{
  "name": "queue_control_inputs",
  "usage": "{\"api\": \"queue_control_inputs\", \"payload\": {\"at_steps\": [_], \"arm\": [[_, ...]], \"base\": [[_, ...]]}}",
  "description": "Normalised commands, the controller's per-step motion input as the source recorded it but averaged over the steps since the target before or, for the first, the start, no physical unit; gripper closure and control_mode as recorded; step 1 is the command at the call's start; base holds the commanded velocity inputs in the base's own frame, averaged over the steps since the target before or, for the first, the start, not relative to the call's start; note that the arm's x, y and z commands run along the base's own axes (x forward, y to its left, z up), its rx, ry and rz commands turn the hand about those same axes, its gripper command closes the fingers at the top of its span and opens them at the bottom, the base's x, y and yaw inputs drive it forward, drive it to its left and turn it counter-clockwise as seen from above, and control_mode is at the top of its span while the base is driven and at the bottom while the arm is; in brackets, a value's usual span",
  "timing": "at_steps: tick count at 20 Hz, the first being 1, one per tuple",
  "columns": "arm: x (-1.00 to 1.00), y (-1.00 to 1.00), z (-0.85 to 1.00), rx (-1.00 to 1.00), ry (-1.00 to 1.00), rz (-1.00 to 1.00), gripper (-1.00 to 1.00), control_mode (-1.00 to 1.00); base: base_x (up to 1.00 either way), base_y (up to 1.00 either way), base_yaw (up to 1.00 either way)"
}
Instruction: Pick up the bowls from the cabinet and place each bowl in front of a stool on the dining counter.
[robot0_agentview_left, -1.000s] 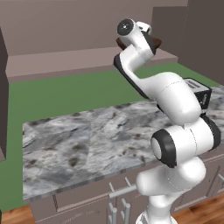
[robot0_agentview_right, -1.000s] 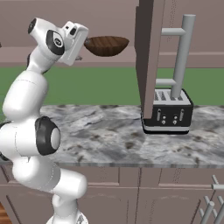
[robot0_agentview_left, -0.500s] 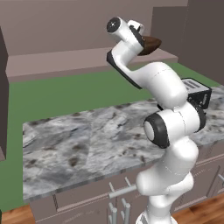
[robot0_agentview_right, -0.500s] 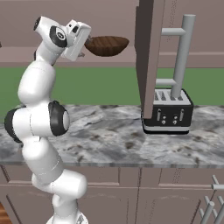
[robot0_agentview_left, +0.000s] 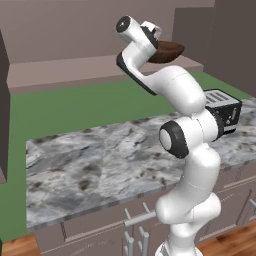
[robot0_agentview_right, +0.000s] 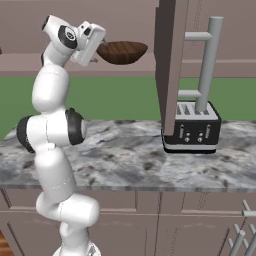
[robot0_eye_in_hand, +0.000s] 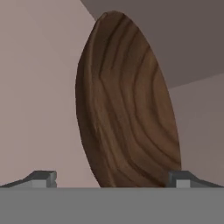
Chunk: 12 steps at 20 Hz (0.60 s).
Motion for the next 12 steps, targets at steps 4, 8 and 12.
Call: {"api": "queue_control_inputs", "payload": {"at_steps": [4, 8, 12], "arm": [[0.2, 0.0, 0.0, 0.09, 0.0, -0.06, -1.0, -1.0], [0.27, 0.0, -0.01, 0.06, 0.0, -0.07, -1.0, -1.0], [0.2, 0.0, -0.07, 0.02, 0.01, -0.07, -1.0, -1.0]], "base": [[0.0, 0.0, 0.0], [0.0, 0.0, 0.0], [0.0, 0.0, 0.0]]}}
